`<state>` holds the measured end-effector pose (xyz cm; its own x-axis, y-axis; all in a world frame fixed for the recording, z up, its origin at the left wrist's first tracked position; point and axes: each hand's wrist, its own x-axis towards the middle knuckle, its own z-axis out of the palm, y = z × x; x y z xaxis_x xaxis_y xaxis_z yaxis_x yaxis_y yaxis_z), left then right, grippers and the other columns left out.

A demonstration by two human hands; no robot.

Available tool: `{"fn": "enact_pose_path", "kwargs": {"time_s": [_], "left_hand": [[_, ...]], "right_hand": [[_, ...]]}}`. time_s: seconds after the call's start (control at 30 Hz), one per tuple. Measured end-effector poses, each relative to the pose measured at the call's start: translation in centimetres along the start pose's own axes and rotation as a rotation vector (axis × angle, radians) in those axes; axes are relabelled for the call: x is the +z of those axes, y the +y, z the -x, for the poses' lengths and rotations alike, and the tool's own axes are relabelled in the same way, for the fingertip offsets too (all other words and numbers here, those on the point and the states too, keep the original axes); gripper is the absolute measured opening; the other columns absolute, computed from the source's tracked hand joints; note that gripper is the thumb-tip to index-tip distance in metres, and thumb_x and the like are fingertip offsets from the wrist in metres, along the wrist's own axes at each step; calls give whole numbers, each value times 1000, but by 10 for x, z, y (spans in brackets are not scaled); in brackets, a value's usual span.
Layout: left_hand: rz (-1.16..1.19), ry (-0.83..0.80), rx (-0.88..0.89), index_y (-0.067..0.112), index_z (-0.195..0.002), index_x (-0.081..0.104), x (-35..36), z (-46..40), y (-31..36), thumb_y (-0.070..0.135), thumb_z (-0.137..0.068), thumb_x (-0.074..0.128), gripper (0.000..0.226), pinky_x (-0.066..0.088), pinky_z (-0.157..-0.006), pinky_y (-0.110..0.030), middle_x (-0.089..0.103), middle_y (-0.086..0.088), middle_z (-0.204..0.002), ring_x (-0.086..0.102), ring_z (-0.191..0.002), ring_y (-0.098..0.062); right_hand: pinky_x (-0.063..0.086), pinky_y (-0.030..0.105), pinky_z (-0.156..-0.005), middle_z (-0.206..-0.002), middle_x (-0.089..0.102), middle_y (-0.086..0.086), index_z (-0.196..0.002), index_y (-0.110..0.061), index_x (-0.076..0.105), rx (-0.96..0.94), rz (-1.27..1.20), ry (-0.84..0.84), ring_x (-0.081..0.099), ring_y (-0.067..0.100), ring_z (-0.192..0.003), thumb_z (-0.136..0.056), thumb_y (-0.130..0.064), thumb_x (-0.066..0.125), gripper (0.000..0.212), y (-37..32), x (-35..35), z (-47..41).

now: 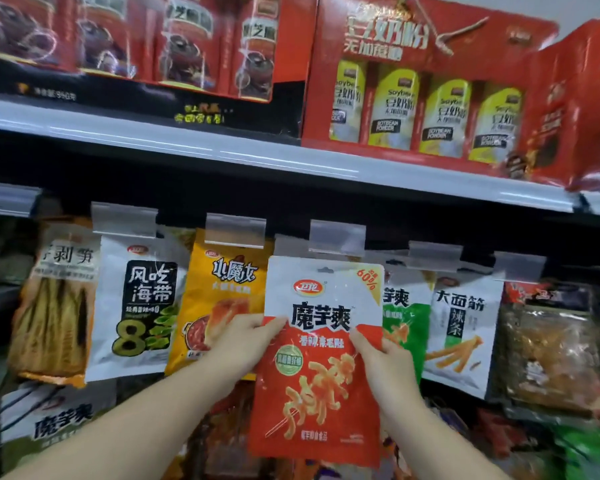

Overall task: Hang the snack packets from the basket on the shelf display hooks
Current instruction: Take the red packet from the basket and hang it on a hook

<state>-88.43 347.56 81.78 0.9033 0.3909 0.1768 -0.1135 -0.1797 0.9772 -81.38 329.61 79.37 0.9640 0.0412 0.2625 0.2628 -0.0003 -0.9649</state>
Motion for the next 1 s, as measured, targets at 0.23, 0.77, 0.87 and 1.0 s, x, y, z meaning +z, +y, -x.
{"fn": "enact_pose_path", "kwargs": {"time_s": [0.23, 0.77, 0.87, 1.0], "left_hand": [[69, 117, 200, 13, -99, 69, 24, -16, 21, 25, -96, 55, 19, 60, -65, -29, 77, -4, -88, 74, -77, -18], [179, 204, 145, 16, -86, 72, 26, -43, 31, 42, -93, 55, 32, 53, -62, -28, 77, -3, -77, 74, -70, -19], [177, 233, 126, 13, -84, 72, 24, -48, 31, 44, -91, 57, 35, 54, -63, -30, 77, -4, -76, 74, -72, -22], [167, 234, 105, 12, -75, 69, 25, -53, 32, 44, -92, 57, 37, 51, -57, -25, 76, -6, -71, 72, -63, -18]], "right_hand": [[56, 54, -79, -78, 74, 12, -81, -1, 68, -86, -23, -26, 71, 36, -78, -68, -67, 64, 68, -11, -2, -42], [52, 37, -67, -86, 71, 21, -82, 1, 68, -44, -39, -70, 68, 36, -71, -82, -53, 64, 55, -14, 8, -61], [54, 41, -69, -86, 71, 22, -79, -1, 69, -43, -23, -74, 68, 34, -69, -80, -57, 64, 56, -15, 10, -62], [46, 34, -65, -91, 68, 26, -76, -16, 65, -40, -12, -78, 59, 26, -63, -79, -57, 65, 41, -14, 11, -62]]}}
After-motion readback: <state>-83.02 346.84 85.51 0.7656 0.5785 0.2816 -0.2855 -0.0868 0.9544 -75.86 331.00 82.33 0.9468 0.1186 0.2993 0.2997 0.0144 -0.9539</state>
